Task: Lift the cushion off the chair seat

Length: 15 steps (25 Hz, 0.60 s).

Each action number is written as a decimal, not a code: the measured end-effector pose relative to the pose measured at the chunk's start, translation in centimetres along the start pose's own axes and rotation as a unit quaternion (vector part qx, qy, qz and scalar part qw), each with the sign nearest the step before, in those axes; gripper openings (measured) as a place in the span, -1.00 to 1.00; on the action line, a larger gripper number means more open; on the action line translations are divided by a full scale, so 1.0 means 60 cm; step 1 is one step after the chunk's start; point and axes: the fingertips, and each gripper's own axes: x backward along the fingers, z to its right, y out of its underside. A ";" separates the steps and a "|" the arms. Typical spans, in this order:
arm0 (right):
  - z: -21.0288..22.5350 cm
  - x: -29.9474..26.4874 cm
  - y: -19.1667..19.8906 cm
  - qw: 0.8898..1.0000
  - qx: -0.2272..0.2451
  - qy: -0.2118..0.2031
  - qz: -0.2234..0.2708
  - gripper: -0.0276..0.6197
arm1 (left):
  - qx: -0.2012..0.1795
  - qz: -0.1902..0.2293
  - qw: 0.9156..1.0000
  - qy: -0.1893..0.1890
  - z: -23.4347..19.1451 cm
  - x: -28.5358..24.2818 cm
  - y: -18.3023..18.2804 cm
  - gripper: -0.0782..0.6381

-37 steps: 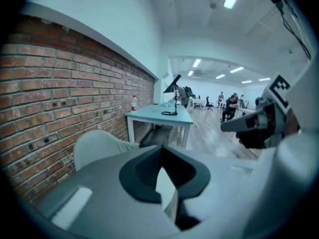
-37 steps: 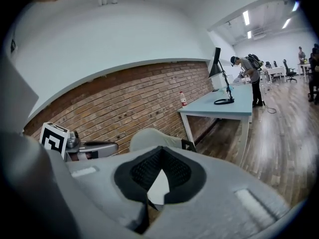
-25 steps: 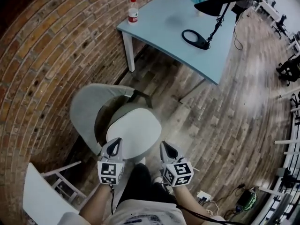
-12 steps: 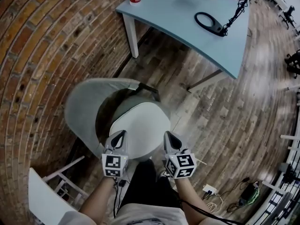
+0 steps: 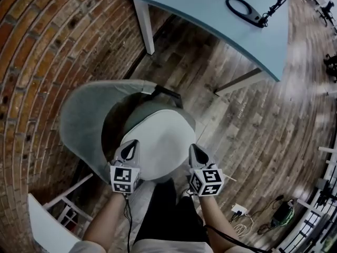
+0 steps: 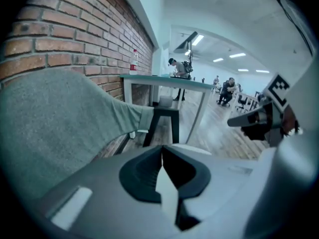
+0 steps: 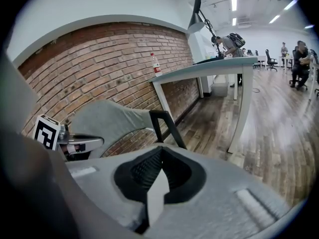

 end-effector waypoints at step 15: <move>0.072 -0.090 0.109 0.999 -0.030 0.035 -0.027 -0.91 | -0.016 -0.034 0.999 0.011 -0.047 -0.112 0.122 -0.78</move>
